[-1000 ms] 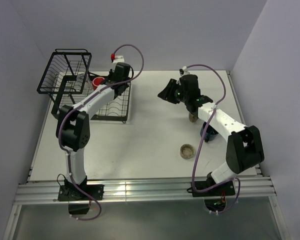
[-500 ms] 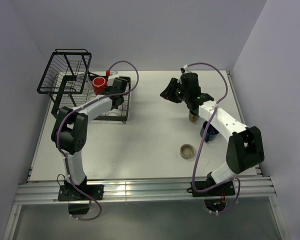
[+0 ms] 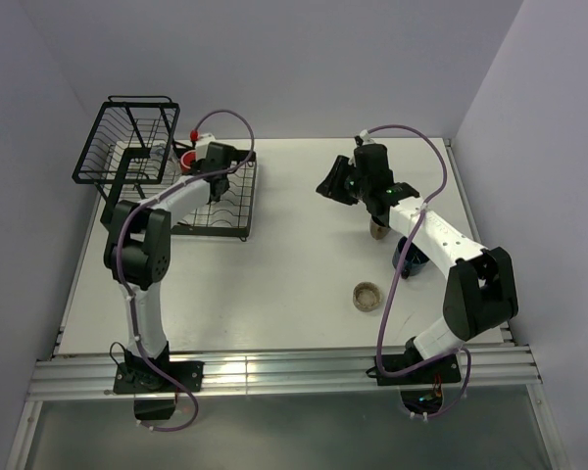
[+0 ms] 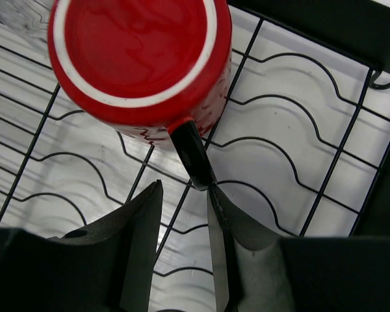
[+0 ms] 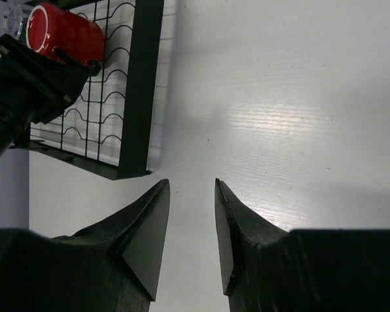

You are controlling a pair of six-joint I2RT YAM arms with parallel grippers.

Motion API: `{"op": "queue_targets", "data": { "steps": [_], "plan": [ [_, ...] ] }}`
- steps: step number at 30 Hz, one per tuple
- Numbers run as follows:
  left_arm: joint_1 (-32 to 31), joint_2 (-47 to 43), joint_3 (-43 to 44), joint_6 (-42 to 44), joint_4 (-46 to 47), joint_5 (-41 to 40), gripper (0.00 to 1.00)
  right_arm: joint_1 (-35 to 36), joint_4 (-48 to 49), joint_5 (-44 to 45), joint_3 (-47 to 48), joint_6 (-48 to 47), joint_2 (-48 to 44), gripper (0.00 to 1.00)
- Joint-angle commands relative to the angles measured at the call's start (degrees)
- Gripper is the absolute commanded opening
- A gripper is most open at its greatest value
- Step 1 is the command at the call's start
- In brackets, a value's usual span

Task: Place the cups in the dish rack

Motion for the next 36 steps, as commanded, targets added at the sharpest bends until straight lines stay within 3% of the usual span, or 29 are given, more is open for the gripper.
{"op": "queue_targets", "data": {
  "steps": [1, 19, 25, 32, 36],
  "plan": [
    [0.85, 1.43, 3.88, 0.96, 1.26, 1.57, 0.40, -0.38, 0.06, 0.95, 2.72, -0.95, -2.29, 0.41],
    [3.67, 6.45, 12.23, 3.51, 0.20, 5.97, 0.42, -0.56, -0.21, 1.48, 2.72, -1.21, -2.38, 0.42],
    [3.58, 3.29, 9.70, 3.60, 2.48, 7.81, 0.44, -0.47, -0.99, 2.88, 2.28, -1.21, -3.43, 0.41],
    [1.91, 0.04, 8.72, 3.43, 2.31, 6.85, 0.48, -0.47, -6.25, 8.15, 2.90, -1.74, -4.40, 0.41],
    [-0.72, -2.51, 7.58, 3.25, 1.87, 5.62, 0.50, -0.47, -12.40, 18.32, 4.57, -1.65, -4.66, 0.42]
  ]
}}
